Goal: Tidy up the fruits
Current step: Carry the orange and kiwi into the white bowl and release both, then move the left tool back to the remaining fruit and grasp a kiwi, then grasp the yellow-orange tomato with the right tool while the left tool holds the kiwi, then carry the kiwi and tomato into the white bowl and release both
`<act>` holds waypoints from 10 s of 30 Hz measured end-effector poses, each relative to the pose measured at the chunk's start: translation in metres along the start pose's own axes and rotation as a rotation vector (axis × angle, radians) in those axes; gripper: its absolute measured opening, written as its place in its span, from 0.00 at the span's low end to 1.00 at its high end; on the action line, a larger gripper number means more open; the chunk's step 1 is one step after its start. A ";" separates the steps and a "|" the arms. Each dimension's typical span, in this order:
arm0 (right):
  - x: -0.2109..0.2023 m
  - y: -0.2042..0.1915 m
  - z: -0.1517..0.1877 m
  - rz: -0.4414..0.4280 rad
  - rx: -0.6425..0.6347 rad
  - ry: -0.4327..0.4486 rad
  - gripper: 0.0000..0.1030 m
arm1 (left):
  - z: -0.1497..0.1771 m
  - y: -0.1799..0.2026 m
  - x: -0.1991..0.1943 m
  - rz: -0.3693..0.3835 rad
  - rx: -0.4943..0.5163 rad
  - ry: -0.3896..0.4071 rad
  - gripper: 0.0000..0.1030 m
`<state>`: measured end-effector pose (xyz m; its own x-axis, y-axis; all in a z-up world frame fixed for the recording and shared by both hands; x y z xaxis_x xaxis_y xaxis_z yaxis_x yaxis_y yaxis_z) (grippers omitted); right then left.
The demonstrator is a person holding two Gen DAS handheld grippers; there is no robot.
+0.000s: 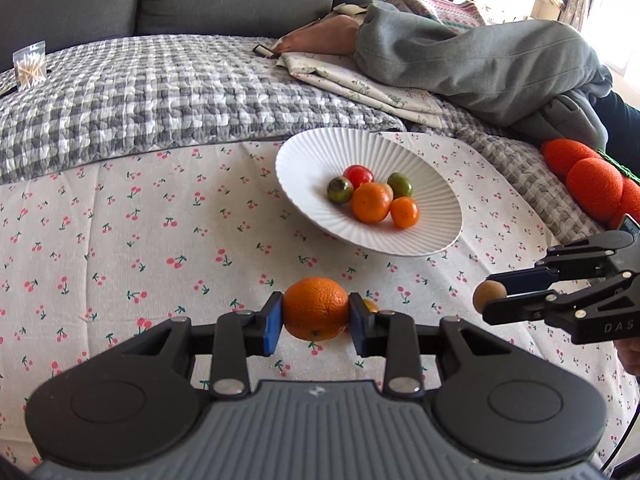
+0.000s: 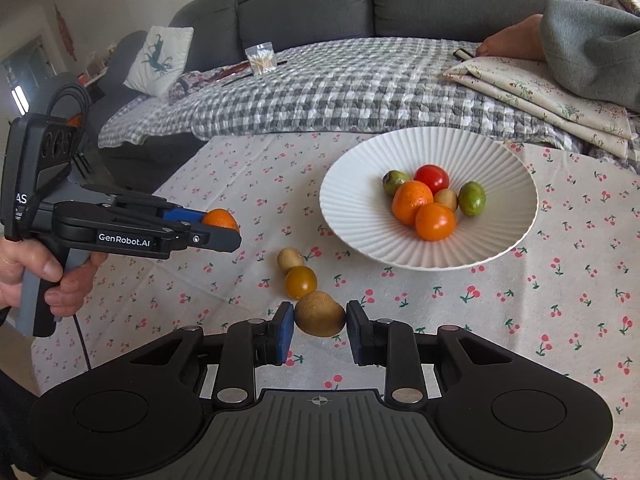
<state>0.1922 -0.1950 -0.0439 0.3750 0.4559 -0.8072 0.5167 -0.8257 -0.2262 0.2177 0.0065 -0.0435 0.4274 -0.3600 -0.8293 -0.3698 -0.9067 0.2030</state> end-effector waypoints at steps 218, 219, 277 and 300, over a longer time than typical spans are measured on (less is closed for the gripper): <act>0.018 0.009 -0.014 0.007 -0.049 0.055 0.24 | -0.017 0.014 0.014 -0.128 0.186 -0.033 0.25; 0.016 0.010 -0.014 0.010 -0.049 0.060 0.24 | -0.019 0.018 0.015 -0.123 0.189 -0.031 0.25; 0.038 0.069 -0.047 0.160 0.079 0.097 0.24 | -0.069 0.071 0.102 -0.117 0.290 0.022 0.26; 0.014 0.082 -0.042 0.144 0.183 0.142 0.28 | -0.069 0.079 0.072 -0.103 0.251 0.045 0.32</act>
<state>0.2724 -0.2427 -0.0511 0.5455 0.3611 -0.7563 0.3076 -0.9257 -0.2201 0.2760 -0.1059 -0.0515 0.5074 -0.2835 -0.8137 -0.5133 -0.8580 -0.0211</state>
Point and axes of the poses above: each gripper's, at about its wrist camera, not at the fingertips, and x roughly the way its jaws point, y to its right, z to its underside, the point moved 6 cm from there along x, roughly the way its jaws point, and after that the axes turned 12 degrees about -y, right-handed, at the moved point
